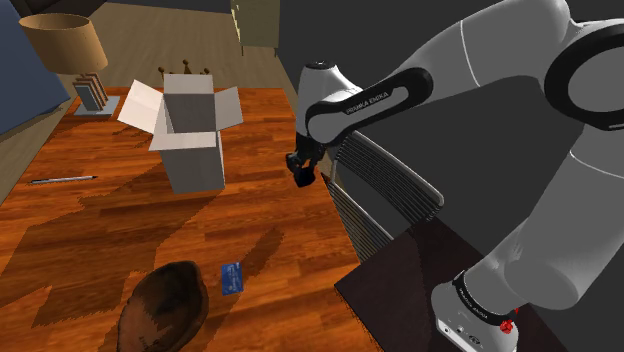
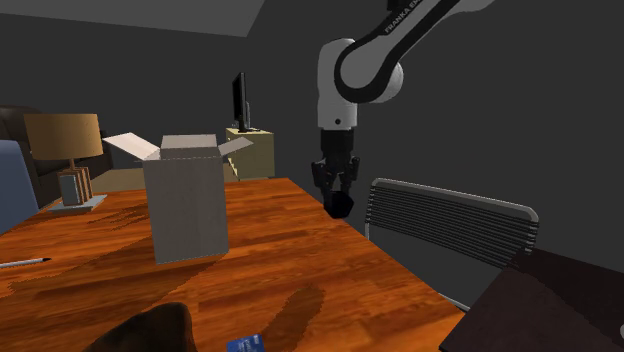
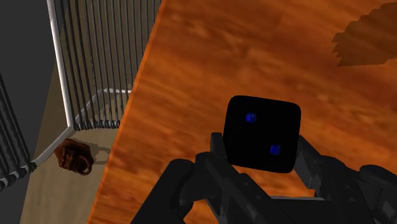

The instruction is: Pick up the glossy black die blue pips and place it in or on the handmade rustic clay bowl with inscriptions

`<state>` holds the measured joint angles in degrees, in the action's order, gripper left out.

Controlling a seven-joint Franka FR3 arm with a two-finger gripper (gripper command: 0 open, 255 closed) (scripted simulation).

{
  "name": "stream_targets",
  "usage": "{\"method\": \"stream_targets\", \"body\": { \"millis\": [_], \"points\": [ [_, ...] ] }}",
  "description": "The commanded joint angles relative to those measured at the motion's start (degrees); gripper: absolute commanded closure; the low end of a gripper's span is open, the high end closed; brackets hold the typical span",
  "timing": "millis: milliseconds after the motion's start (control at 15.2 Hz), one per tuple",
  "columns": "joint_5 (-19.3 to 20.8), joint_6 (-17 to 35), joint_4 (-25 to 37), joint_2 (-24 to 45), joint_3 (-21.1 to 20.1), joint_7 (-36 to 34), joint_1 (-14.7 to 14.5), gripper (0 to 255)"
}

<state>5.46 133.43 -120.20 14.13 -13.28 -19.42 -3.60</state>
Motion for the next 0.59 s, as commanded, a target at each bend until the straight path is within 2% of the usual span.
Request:
{"method": "stream_targets", "body": {
  "millis": [0, 528],
  "points": [
    [-0.38, -1.43, 0.5, -0.95, -0.11, 0.31, 0.12, 255],
    [-1.58, -6.36, 2.34, -4.16, -0.43, 1.17, 0.37, 255]
  ]
}}
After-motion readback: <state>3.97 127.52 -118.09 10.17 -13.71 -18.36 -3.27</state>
